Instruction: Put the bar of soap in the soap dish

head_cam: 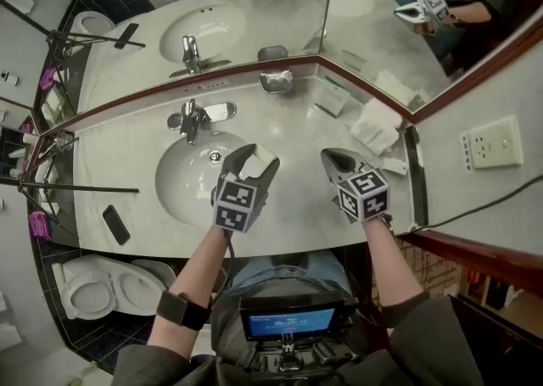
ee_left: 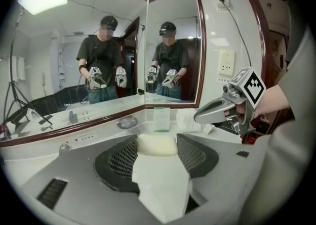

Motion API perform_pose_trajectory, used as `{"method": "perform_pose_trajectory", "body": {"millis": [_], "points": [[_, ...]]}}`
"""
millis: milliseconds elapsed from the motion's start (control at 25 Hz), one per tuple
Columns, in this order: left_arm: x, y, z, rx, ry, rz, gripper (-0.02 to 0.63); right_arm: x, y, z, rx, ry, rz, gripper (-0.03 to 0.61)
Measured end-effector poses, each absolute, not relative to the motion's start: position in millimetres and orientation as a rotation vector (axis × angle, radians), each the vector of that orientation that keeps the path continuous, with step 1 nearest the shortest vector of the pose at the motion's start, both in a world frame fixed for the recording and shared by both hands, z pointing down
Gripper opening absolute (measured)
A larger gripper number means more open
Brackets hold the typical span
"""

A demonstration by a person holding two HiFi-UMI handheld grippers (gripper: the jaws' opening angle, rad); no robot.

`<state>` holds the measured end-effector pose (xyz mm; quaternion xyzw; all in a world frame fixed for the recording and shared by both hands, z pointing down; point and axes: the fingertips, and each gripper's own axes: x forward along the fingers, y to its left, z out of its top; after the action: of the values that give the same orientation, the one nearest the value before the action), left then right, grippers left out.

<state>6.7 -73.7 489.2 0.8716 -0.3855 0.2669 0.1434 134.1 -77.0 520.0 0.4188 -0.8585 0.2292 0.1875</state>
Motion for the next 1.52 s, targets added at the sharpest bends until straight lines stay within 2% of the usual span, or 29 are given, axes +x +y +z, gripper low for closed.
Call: {"method": "perform_pose_trajectory", "body": {"millis": [560, 1160, 1520], "points": [[-7, -120, 496, 2.498, -1.166, 0.721, 0.252, 84, -117, 525, 1.057, -2.445, 0.582, 0.018], [24, -265, 570, 2.518, -1.179, 0.741, 0.252, 66, -245, 578, 1.064, -2.38, 0.501, 0.018], [33, -313, 611, 2.525, -1.181, 0.807, 0.252, 72, -277, 623, 1.07, -2.354, 0.538, 0.018]]}}
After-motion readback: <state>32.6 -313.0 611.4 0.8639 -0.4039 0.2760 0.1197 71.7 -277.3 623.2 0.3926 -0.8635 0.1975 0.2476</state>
